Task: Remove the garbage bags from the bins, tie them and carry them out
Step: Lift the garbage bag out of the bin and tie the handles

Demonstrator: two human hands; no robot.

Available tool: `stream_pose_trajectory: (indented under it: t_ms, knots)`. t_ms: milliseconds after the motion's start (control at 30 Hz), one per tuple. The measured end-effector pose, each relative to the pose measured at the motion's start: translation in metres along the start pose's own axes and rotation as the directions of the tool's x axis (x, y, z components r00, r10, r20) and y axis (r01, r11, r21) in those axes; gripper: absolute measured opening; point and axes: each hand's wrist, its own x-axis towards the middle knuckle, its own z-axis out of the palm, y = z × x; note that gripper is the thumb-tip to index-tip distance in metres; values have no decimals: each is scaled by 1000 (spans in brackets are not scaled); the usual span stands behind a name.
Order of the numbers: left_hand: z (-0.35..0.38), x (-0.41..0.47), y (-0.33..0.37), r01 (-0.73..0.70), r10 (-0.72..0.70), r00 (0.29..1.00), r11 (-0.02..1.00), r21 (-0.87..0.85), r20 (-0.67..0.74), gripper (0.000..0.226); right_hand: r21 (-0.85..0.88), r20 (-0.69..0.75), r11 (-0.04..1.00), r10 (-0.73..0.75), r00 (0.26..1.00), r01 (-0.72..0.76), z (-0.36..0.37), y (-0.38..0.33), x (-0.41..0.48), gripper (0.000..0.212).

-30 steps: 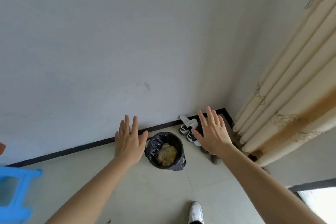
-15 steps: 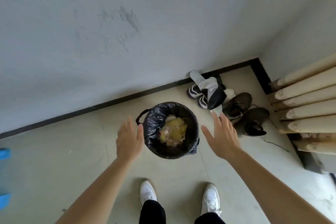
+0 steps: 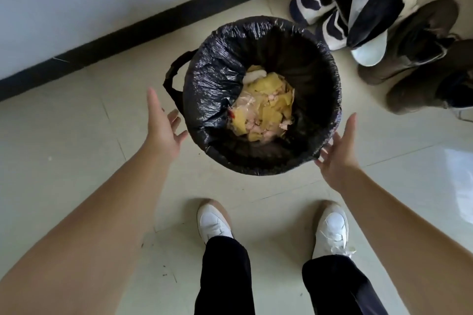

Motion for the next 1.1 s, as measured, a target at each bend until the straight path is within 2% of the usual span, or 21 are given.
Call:
stream_pose_trajectory:
  t_ms: [67,133,167,200,233,267,300,367,433,467,533,600,700,767,833,867,933,1000,1100]
  knots:
    - [7,-7,13,-19,19,999,1000,15,47,84,-85,53,996,37,998,-32,-2,-4,-2,102]
    - [14,-15,23,-77,85,995,987,140,-53,63,-123,28,992,11,1000,-8,1,-11,-8,65]
    - [16,-20,26,-112,139,982,974,197,-127,49,-144,-24,989,-27,999,24,4,-15,-14,55]
    - [18,-26,28,-157,201,964,959,237,-175,39,-151,-83,987,-72,994,59,6,-20,-20,57]
    - [19,-33,30,-218,271,943,940,261,-190,33,-144,-116,986,-104,988,87,9,-25,-26,71]
    - [20,-41,30,-290,347,919,916,278,-185,30,-162,-119,982,-119,986,99,11,-30,-34,86]
    - [23,-49,31,-362,419,894,885,294,-160,29,-211,-93,970,-140,986,118,13,-36,-45,90]
    - [30,-71,31,-495,549,834,783,377,-46,31,-406,-15,888,-244,970,217,18,-44,-64,67]
    - [40,-98,29,-640,640,747,620,454,179,32,-659,33,676,-412,911,329,23,-46,-72,41]
    - [47,-112,26,-720,665,678,513,468,314,31,-741,38,574,-482,876,348,27,-46,-73,32]
    - [63,-140,18,-841,680,523,316,439,514,26,-793,45,487,-551,833,365,36,-41,-76,22]
    - [77,-166,10,-899,706,416,225,375,574,25,-812,58,442,-589,806,382,44,-33,-78,19]
    - [87,-190,7,-943,820,285,147,298,496,21,-835,43,410,-616,787,367,44,-28,-88,34]
    - [82,-198,14,-935,884,287,174,310,368,12,-808,-49,483,-626,778,337,34,-38,-99,49]
    - [73,-205,25,-901,893,385,308,307,234,10,-689,-140,609,-645,751,394,23,-58,-116,41]
    - [68,-209,31,-878,882,439,381,290,172,13,-630,-153,635,-667,729,448,17,-69,-128,33]
    - [58,-220,44,-843,861,505,477,248,58,12,-606,-117,584,-737,666,540,9,-93,-155,22]
    - [49,-237,60,-829,851,524,517,214,-28,11,-633,-21,498,-776,630,593,4,-115,-186,17]
    - [35,-275,86,-811,823,557,568,137,-114,23,-668,153,370,-781,606,646,5,-145,-239,26]
